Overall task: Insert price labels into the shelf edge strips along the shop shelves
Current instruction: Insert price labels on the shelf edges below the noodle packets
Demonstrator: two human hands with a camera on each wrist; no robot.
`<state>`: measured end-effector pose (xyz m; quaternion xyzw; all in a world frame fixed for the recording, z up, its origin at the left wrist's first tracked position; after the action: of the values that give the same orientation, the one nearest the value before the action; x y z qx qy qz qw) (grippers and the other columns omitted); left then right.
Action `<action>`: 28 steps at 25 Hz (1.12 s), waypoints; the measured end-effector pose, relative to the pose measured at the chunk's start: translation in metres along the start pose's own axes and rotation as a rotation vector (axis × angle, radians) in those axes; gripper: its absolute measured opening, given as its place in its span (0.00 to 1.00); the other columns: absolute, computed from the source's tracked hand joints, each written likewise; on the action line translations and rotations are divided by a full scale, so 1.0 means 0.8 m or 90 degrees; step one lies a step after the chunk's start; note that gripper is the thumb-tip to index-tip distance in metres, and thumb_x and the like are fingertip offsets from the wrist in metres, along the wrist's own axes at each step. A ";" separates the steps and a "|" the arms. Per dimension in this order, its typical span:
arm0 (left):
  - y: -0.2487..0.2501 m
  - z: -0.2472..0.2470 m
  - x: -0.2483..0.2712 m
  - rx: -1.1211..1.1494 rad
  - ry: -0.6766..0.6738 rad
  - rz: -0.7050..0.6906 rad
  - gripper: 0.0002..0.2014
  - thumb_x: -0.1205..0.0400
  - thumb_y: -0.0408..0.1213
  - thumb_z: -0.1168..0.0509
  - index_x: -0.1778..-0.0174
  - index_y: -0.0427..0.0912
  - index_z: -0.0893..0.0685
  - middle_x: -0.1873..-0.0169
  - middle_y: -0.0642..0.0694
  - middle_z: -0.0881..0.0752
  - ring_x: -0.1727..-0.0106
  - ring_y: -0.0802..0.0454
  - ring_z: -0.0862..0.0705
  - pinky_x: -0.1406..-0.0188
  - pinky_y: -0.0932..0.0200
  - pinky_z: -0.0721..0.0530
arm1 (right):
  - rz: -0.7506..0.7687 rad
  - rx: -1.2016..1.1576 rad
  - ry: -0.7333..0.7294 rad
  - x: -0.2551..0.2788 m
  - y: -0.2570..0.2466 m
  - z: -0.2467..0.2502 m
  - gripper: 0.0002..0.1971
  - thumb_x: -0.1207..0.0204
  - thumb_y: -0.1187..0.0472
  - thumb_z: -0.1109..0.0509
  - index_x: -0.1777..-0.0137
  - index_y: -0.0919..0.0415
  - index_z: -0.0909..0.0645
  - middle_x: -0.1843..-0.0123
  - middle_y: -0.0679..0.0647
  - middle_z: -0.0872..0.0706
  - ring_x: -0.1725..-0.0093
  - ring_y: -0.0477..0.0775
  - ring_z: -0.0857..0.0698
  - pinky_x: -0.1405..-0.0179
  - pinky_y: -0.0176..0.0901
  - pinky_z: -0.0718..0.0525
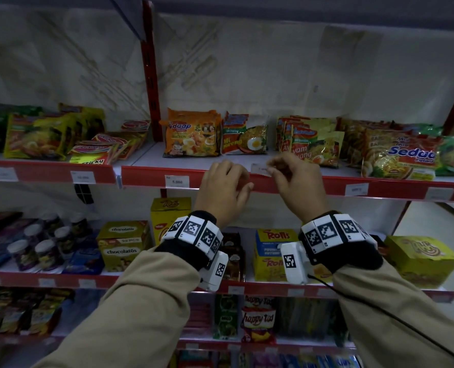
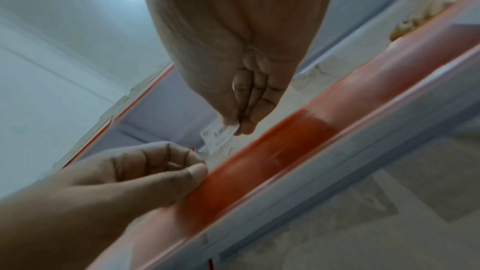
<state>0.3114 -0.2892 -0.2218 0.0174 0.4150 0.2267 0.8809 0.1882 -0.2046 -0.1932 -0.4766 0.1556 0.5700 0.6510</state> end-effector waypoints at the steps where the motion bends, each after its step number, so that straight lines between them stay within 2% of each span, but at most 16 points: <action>1: -0.001 0.001 0.000 0.008 -0.002 0.001 0.10 0.19 0.44 0.35 0.47 0.43 0.20 0.51 0.46 0.20 0.48 0.47 0.25 0.47 0.53 0.27 | -0.015 -0.025 0.024 0.000 0.003 0.003 0.03 0.22 0.64 0.31 0.52 0.59 0.16 0.58 0.50 0.13 0.57 0.47 0.15 0.55 0.47 0.15; 3: -0.004 0.003 0.001 0.030 -0.011 0.012 0.13 0.20 0.43 0.34 0.42 0.44 0.22 0.51 0.47 0.20 0.47 0.48 0.25 0.46 0.54 0.27 | -0.017 -0.036 0.027 -0.003 0.004 -0.001 0.02 0.22 0.63 0.31 0.53 0.57 0.17 0.58 0.49 0.14 0.55 0.47 0.16 0.55 0.48 0.16; 7: -0.012 0.007 -0.003 0.079 -0.017 0.042 0.20 0.21 0.43 0.31 0.34 0.45 0.25 0.56 0.53 0.22 0.49 0.55 0.28 0.49 0.60 0.30 | 0.011 0.014 -0.054 -0.006 0.003 -0.024 0.02 0.24 0.63 0.30 0.55 0.57 0.15 0.55 0.50 0.14 0.52 0.56 0.19 0.49 0.58 0.19; 9: -0.010 0.006 -0.006 0.056 -0.025 0.028 0.16 0.20 0.42 0.32 0.38 0.45 0.22 0.55 0.51 0.21 0.49 0.52 0.27 0.48 0.58 0.29 | 0.012 0.017 -0.068 -0.004 0.004 -0.028 0.03 0.25 0.64 0.28 0.56 0.56 0.15 0.57 0.48 0.14 0.54 0.55 0.19 0.49 0.59 0.19; 12: -0.008 0.002 -0.008 0.018 -0.037 0.021 0.07 0.17 0.37 0.36 0.47 0.39 0.18 0.53 0.42 0.20 0.48 0.44 0.26 0.51 0.54 0.30 | 0.017 0.045 -0.101 -0.002 0.004 -0.032 0.03 0.26 0.61 0.27 0.54 0.54 0.15 0.58 0.47 0.15 0.53 0.54 0.21 0.50 0.57 0.20; 15: -0.007 0.001 -0.010 0.007 -0.042 0.017 0.08 0.16 0.35 0.38 0.48 0.36 0.18 0.54 0.39 0.21 0.49 0.41 0.26 0.53 0.52 0.30 | 0.025 0.098 -0.156 -0.005 0.005 -0.037 0.06 0.28 0.58 0.25 0.52 0.54 0.17 0.57 0.50 0.17 0.51 0.56 0.22 0.49 0.57 0.21; 20: -0.004 0.003 -0.011 -0.057 -0.053 -0.006 0.11 0.16 0.37 0.38 0.50 0.33 0.16 0.54 0.37 0.21 0.49 0.39 0.25 0.52 0.44 0.26 | 0.018 0.197 -0.206 -0.007 0.008 -0.046 0.06 0.24 0.57 0.29 0.49 0.53 0.16 0.51 0.53 0.20 0.44 0.59 0.26 0.43 0.56 0.24; 28: -0.007 0.006 -0.011 -0.033 -0.084 0.028 0.12 0.15 0.39 0.39 0.46 0.37 0.14 0.52 0.40 0.20 0.46 0.41 0.25 0.49 0.47 0.25 | 0.013 0.212 -0.217 -0.004 0.008 -0.048 0.04 0.22 0.57 0.30 0.50 0.55 0.18 0.49 0.55 0.20 0.43 0.61 0.26 0.43 0.58 0.24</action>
<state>0.3126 -0.2972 -0.2135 0.0183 0.3492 0.2549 0.9015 0.1942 -0.2379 -0.2127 -0.2584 0.1401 0.6150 0.7317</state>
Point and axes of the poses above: each hand's wrist, its own x-axis away from the middle knuckle, its own z-axis out of the back of the hand, y = z × x, the point moved 8 cm from there along -x, towards the middle knuckle
